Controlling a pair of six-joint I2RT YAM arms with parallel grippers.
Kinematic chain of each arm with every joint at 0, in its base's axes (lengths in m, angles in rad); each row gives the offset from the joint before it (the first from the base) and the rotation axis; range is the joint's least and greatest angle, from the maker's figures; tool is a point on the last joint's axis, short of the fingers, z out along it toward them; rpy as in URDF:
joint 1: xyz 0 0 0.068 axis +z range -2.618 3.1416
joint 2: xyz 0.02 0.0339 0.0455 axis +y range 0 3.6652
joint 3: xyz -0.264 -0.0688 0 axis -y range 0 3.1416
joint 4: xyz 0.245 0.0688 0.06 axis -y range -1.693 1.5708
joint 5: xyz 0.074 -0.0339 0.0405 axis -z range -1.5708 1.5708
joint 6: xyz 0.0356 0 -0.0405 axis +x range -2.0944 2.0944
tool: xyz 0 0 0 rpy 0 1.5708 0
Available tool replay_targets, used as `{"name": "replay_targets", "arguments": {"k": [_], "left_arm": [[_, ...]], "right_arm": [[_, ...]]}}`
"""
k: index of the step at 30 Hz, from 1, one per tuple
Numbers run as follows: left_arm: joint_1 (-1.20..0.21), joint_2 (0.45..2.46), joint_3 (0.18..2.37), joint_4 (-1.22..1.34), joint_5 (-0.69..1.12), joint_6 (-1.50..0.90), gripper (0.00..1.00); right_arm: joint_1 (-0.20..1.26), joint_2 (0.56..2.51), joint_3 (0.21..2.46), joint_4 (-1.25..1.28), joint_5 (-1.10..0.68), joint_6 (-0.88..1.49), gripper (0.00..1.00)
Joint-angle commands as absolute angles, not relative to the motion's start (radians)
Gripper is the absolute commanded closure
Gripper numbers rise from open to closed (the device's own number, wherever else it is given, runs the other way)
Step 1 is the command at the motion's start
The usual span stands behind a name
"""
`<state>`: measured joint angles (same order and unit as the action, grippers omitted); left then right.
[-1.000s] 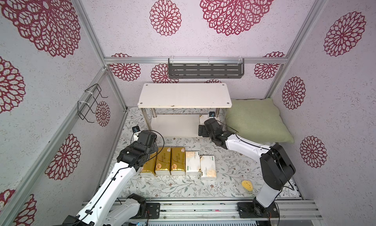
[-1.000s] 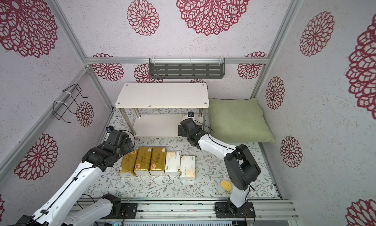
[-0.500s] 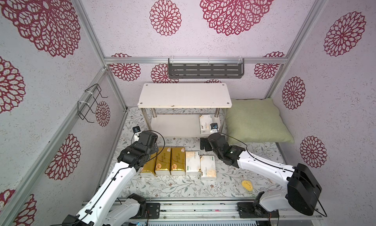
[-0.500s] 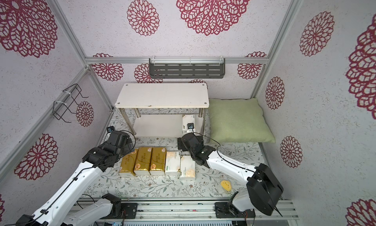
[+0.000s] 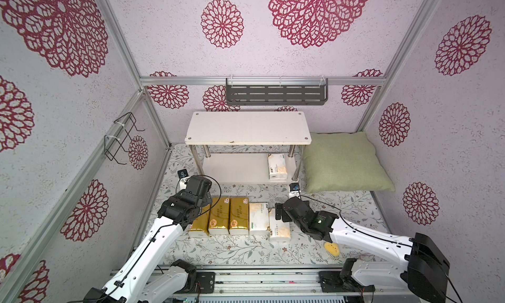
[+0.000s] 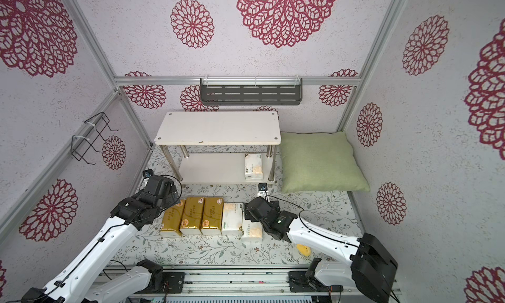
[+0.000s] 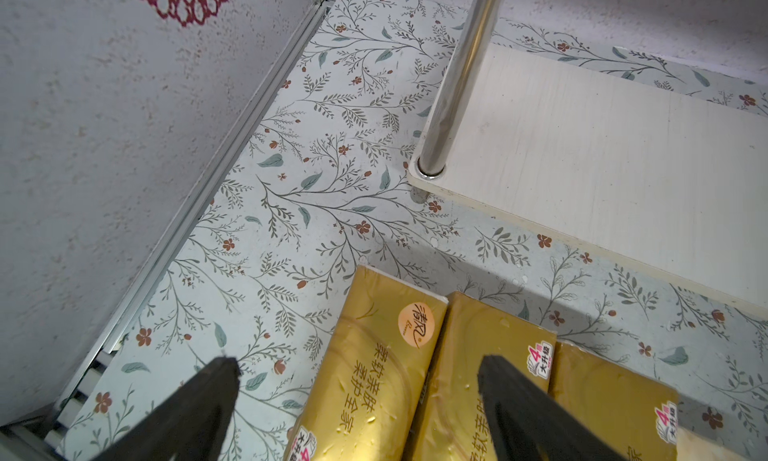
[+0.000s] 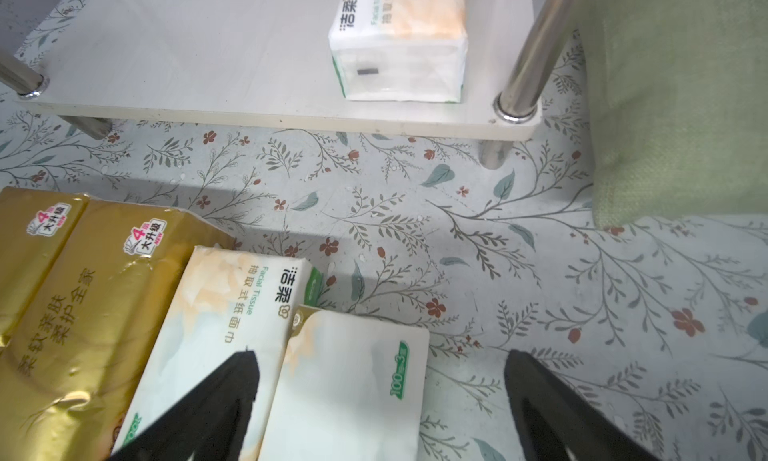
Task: Place the tissue boxes on the shelf by color
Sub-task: Pick up the box of tissues from the center of the board.
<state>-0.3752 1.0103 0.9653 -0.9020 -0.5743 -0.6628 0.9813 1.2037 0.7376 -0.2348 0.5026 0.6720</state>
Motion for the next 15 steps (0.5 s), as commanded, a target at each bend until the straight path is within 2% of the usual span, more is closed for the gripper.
{"name": "replay_targets", "arguments": {"k": [1, 15], "left_arm": [[-0.384, 1.018, 0.972, -0.907, -0.591, -0.659, 0.03], [-0.383, 1.022, 0.975, -0.91, -0.599, -0.655, 0.03]], "right_arm": [[1.01, 1.16, 0.72, -0.292, 0.537, 0.763, 0.01], [1.14, 1.209, 0.676, -0.295, 0.517, 0.9, 0.01]]}}
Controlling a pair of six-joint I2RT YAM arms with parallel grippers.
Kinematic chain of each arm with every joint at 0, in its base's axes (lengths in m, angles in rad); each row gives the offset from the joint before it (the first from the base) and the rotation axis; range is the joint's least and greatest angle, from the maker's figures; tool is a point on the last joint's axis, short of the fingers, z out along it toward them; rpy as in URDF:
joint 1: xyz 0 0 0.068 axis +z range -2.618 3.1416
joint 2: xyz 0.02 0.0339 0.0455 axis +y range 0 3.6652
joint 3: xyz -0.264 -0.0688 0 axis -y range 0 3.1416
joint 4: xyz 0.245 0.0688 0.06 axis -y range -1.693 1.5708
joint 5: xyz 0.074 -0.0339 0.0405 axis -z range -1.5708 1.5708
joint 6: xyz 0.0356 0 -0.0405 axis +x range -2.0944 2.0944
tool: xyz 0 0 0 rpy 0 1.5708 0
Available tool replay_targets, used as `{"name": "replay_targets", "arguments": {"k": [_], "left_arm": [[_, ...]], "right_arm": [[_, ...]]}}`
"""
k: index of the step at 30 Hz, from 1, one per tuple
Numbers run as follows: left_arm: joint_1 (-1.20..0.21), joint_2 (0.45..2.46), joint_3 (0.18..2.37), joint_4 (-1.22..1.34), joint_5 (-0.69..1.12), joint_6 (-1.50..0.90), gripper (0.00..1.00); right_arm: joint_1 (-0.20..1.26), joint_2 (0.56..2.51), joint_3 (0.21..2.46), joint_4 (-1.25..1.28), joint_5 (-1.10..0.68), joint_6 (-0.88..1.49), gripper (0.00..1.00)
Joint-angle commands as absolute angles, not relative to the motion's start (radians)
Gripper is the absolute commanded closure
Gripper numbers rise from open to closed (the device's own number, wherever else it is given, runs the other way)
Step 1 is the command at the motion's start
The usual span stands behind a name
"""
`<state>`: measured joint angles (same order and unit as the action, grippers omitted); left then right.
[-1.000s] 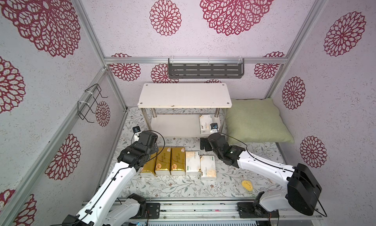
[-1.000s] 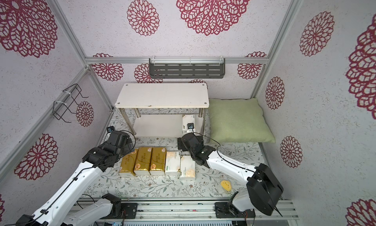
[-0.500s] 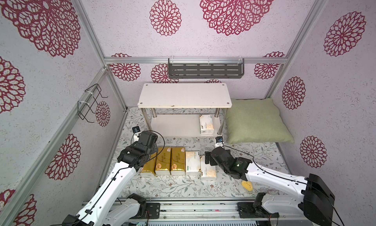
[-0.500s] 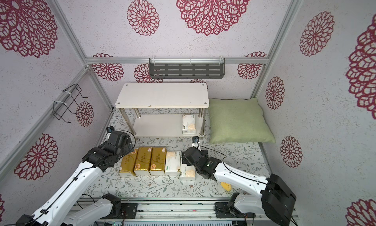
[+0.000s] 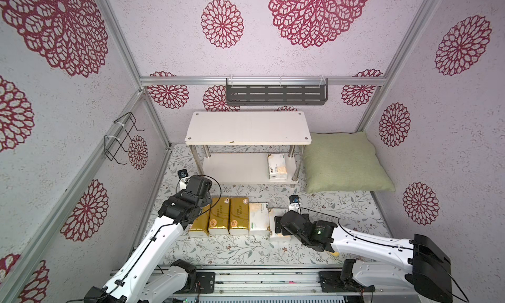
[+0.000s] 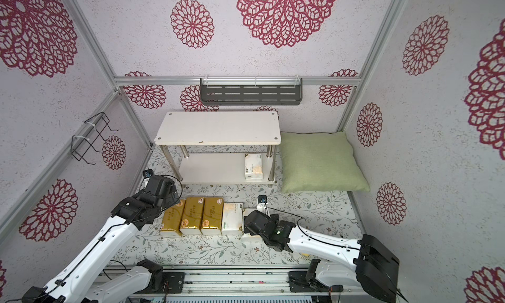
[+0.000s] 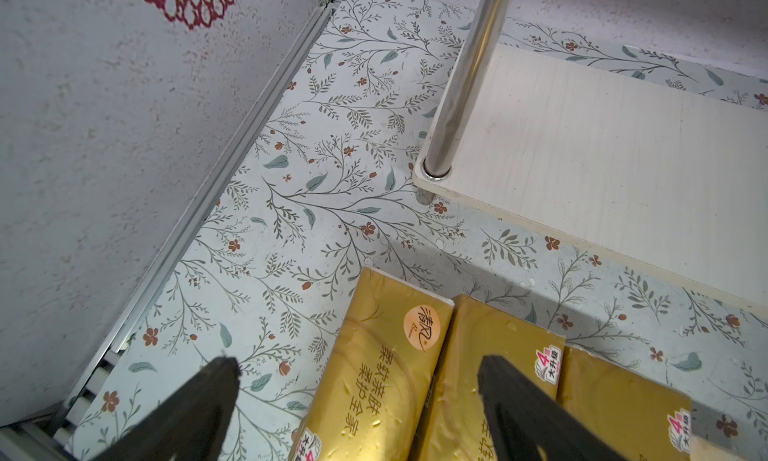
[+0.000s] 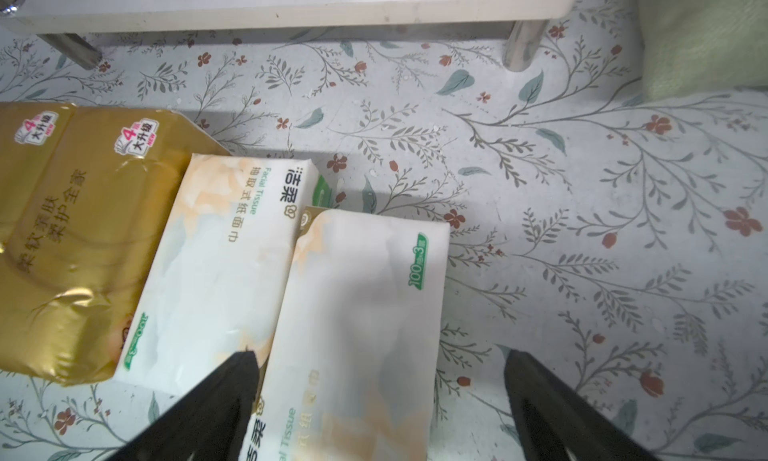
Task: Place the tissue boxes on the shelf by color
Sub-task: Pick up the box of tissues from the center of the board.
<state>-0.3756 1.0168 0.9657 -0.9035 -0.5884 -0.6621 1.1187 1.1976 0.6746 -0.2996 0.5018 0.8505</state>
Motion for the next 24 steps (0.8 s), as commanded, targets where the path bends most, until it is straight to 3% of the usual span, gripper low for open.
{"name": "replay_targets", "arguments": {"k": [1, 24], "left_arm": [[-0.385, 1.024, 0.977, -0.91, -0.599, -0.655, 0.03], [-0.385, 1.013, 0.971, -0.909, -0.595, -0.649, 0.03]], "right_arm": [[1.151, 1.221, 0.676, -0.292, 0.517, 0.905, 0.01], [1.193, 1.357, 0.628, -0.185, 0.484, 0.977, 0.01]]}}
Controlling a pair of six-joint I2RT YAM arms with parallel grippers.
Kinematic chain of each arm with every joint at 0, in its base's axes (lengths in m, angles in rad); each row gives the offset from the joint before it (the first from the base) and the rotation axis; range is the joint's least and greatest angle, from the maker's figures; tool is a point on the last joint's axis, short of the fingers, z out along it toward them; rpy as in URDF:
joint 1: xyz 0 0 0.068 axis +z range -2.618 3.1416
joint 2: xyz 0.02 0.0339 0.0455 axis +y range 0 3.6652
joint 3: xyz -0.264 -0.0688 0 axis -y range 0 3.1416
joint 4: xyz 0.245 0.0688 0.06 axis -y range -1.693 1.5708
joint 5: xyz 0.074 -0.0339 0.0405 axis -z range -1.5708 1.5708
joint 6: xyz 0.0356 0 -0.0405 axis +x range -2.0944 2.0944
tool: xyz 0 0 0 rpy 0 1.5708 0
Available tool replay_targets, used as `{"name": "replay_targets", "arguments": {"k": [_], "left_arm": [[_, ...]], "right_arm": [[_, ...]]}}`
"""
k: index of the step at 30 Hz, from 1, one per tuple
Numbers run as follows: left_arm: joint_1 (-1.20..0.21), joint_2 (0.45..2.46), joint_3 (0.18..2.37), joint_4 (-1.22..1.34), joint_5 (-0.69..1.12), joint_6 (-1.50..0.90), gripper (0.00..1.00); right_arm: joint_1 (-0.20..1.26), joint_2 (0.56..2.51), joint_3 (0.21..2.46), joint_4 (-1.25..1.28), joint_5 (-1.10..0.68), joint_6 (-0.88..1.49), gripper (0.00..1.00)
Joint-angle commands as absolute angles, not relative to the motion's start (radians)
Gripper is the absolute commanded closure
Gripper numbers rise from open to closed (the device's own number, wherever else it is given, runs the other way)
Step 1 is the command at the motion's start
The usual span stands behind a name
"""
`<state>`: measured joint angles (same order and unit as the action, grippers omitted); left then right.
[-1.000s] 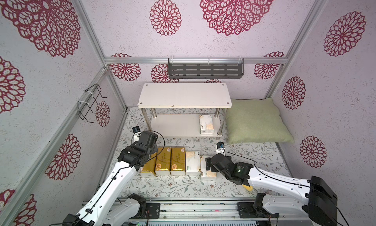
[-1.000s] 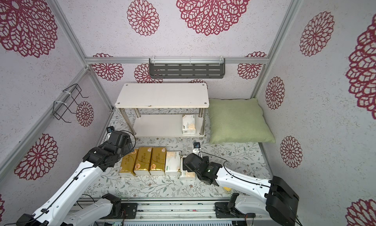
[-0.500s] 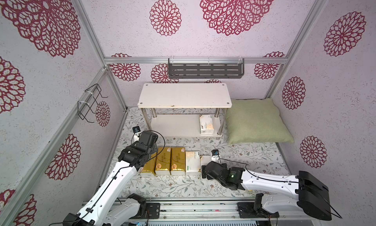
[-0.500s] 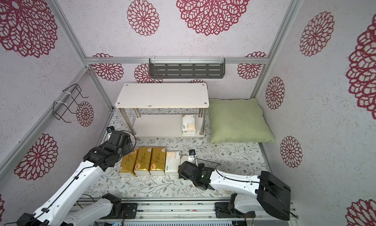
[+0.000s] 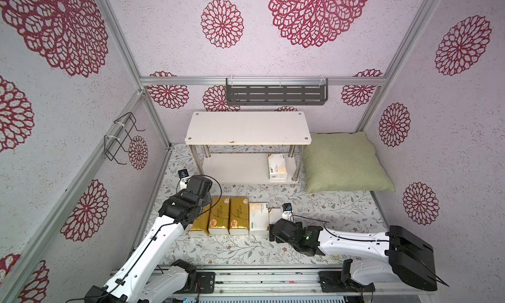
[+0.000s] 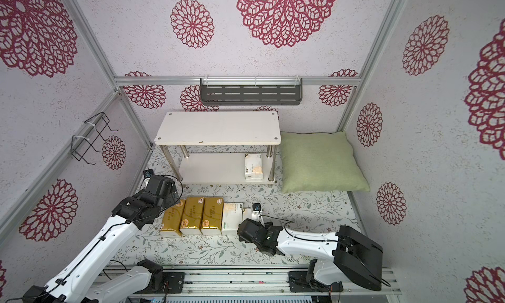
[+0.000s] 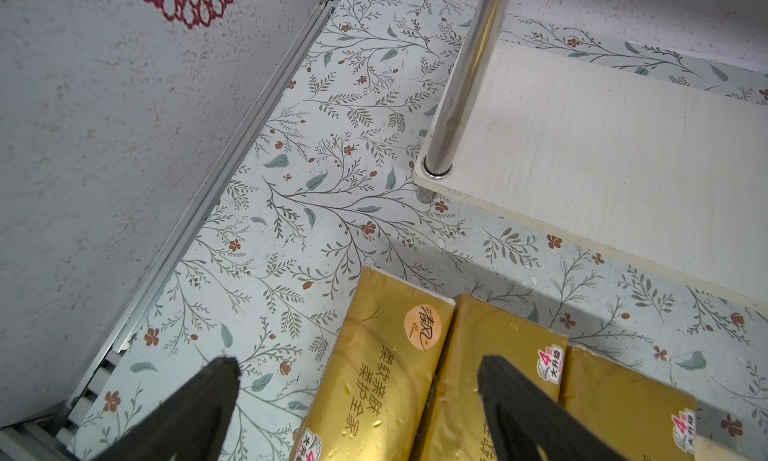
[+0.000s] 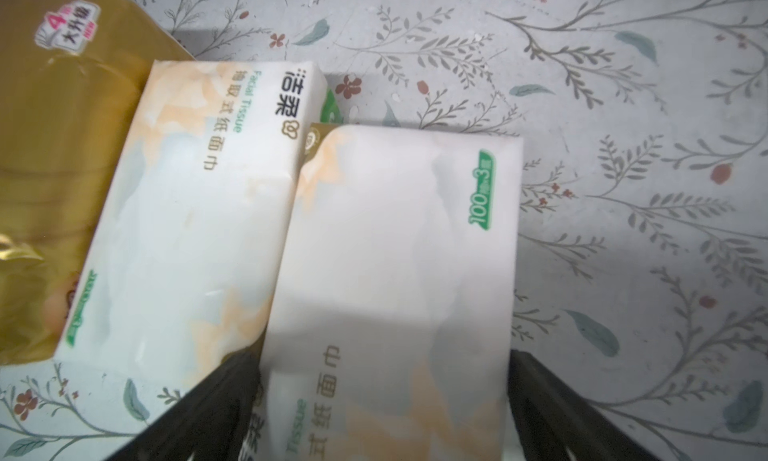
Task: Place the tissue boxes on the shelf by color
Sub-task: Pick up the box of tissues from the center of the board.
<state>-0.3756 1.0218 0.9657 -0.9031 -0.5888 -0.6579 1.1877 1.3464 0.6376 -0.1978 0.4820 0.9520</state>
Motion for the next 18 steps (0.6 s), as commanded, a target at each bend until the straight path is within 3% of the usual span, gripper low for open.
{"name": "replay_targets", "arguments": {"k": [1, 18], "left_arm": [[-0.384, 1.013, 0.97, -0.91, -0.596, -0.649, 0.03], [-0.384, 1.017, 0.974, -0.907, -0.597, -0.644, 0.03]], "right_arm": [[1.193, 1.366, 0.626, -0.186, 0.485, 0.981, 0.01], [1.139, 1.352, 0.595, -0.203, 0.505, 0.941, 0.04]]}}
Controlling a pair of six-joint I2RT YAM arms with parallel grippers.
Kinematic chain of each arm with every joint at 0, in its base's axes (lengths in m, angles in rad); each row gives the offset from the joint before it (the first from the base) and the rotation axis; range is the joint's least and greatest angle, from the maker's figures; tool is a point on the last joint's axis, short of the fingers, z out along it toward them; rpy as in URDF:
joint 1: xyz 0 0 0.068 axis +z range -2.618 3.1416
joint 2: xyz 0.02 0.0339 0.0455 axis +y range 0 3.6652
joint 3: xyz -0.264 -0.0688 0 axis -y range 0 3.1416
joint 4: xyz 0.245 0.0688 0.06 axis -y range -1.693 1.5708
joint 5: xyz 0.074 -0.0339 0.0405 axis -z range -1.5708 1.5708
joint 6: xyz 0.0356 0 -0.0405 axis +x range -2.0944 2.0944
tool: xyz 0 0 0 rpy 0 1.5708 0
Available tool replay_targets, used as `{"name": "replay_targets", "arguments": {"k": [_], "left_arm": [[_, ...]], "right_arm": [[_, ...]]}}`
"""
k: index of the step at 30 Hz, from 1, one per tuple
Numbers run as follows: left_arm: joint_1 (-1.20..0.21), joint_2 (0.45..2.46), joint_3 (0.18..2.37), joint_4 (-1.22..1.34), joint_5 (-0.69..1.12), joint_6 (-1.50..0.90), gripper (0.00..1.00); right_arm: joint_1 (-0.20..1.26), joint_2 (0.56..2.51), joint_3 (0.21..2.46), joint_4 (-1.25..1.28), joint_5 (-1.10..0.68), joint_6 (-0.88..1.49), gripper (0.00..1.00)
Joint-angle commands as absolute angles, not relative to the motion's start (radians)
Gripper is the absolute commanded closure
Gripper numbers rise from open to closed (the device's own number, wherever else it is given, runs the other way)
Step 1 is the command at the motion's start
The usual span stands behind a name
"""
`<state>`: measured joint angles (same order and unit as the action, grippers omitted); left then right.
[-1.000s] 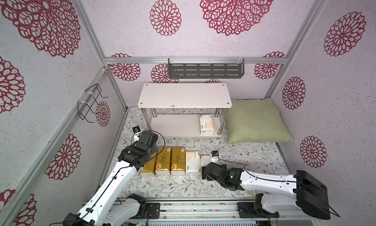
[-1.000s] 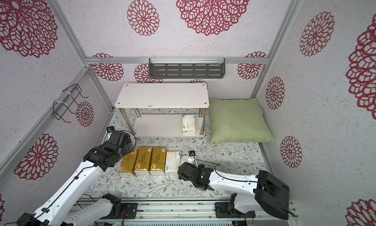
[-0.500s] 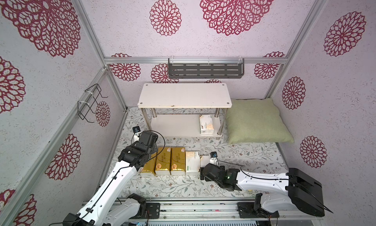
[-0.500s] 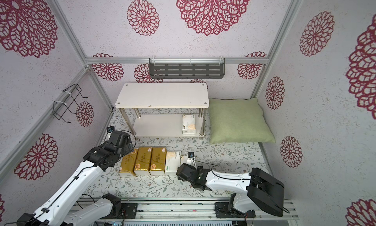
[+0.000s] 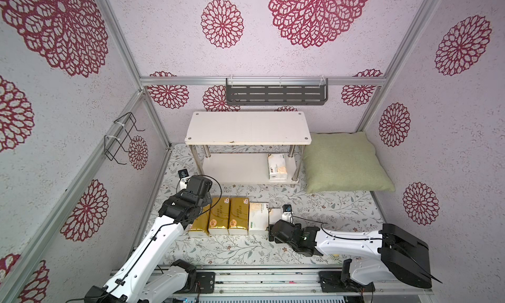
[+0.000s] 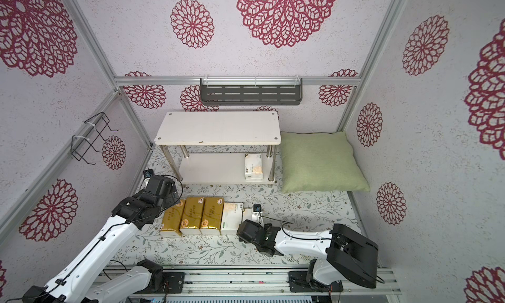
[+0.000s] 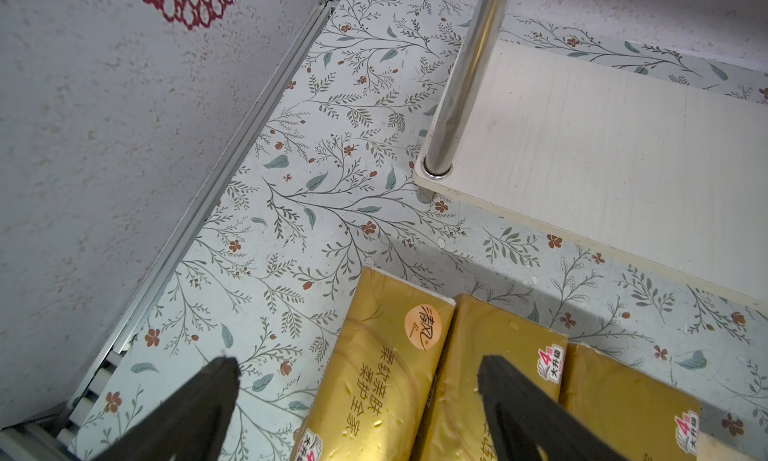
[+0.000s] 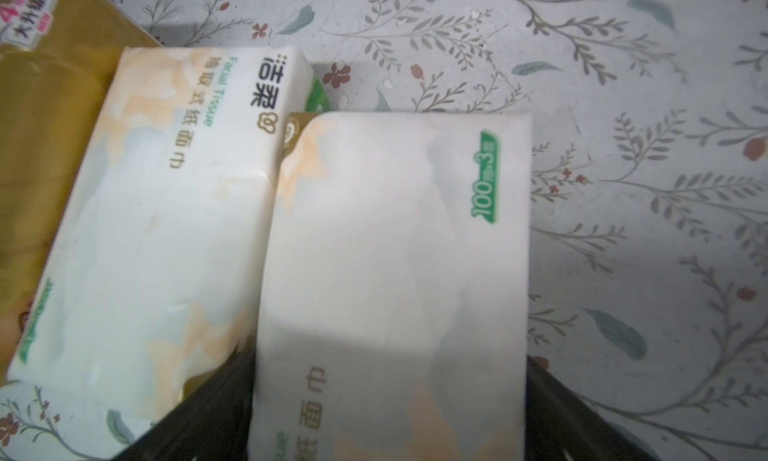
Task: Place the tissue boxes on the shelf by color
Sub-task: Pick up the box of tissues from the center of the board.
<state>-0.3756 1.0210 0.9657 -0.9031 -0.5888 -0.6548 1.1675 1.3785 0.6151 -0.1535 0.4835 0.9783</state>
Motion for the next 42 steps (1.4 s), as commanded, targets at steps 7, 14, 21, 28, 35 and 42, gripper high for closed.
{"name": "replay_targets", "arguments": {"k": [7, 14, 21, 28, 35, 42], "left_arm": [[-0.384, 1.022, 0.977, -0.906, -0.595, -0.643, 0.03], [-0.384, 1.03, 0.975, -0.904, -0.585, -0.65, 0.03], [-0.384, 1.02, 0.979, -0.916, -0.588, -0.652, 0.02], [-0.385, 1.013, 0.977, -0.926, -0.595, -0.656, 0.03], [-0.384, 1.012, 0.977, -0.928, -0.597, -0.657, 0.03], [-0.384, 1.017, 0.976, -0.92, -0.598, -0.657, 0.03]], "right_arm": [[1.046, 1.303, 0.567, -0.168, 0.473, 0.809, 0.05], [0.899, 1.289, 0.569, -0.109, 0.394, 0.624, 0.05], [0.813, 1.352, 0.584, 0.036, 0.283, 0.51, 0.05], [0.785, 1.44, 0.621, 0.092, 0.238, 0.466, 0.01], [0.784, 1.398, 0.637, 0.039, 0.269, 0.456, 0.01], [0.809, 1.319, 0.623, -0.025, 0.301, 0.455, 0.01]]}}
